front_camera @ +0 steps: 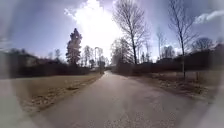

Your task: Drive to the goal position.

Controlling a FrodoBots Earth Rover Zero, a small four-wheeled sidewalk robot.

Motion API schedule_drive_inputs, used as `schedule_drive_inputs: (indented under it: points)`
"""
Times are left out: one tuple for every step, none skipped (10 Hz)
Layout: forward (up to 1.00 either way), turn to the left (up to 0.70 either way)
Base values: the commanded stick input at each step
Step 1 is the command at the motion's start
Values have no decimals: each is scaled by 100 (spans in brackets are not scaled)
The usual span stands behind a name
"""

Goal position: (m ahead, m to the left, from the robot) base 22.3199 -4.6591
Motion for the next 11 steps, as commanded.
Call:
schedule_drive_inputs:
  points:
    - [100,0]
    - [100,0]
    - [100,0]
    - [100,0]
    - [100,0]
    - [100,0]
    - [100,0]
    - [100,0]
    - [100,0]
    - [100,0]
    - [100,0]
